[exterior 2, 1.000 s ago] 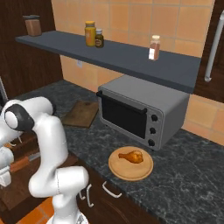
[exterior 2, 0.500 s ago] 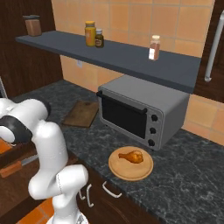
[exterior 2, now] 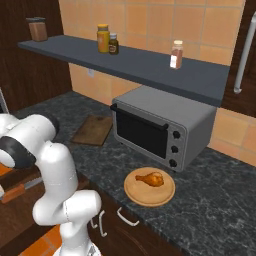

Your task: Pick up the knife from the drawer and place it on the cutting board. Then place the meat from the plate to the cutting board.

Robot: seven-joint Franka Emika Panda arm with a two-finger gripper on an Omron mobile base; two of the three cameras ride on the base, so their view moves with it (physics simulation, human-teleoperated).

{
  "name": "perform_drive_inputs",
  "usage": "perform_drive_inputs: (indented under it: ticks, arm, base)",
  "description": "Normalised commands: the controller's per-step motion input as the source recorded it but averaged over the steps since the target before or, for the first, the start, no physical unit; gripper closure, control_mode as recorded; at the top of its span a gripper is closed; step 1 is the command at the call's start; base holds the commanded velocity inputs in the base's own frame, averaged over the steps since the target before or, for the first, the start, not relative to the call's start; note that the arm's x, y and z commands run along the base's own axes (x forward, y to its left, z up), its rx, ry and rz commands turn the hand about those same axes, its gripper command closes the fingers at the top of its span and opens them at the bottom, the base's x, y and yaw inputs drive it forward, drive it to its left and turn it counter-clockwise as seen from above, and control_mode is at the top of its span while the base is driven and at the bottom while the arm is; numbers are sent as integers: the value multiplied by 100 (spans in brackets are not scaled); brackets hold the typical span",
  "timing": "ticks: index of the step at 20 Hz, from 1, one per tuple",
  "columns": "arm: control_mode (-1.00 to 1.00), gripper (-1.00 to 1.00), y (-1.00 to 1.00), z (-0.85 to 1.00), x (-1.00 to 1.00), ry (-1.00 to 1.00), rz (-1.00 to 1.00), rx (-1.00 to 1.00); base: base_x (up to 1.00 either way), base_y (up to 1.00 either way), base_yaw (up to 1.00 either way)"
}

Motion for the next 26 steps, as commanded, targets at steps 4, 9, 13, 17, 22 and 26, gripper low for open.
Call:
perform_drive_inputs:
  ticks: [4, 9, 13, 17, 22, 26]
  arm:
    - [-100, -100, -2, -10, 41, 21, 34, 0]
    - [-100, -100, 1, -33, 31, 6, 21, -1]
    - [-100, -100, 22, -12, 22, 0, -4, 0]
    - [-100, -100, 35, -14, 25, 0, -11, 0]
    - [-100, -100, 38, -21, 28, 0, -9, -1]
    - [-100, -100, 27, -35, 27, 0, -3, -3]
  base:
    - [0, 0, 0]
    - [0, 0, 0]
    - [0, 0, 0]
    - [0, 0, 0]
    - [0, 0, 0]
    - [0, 0, 0]
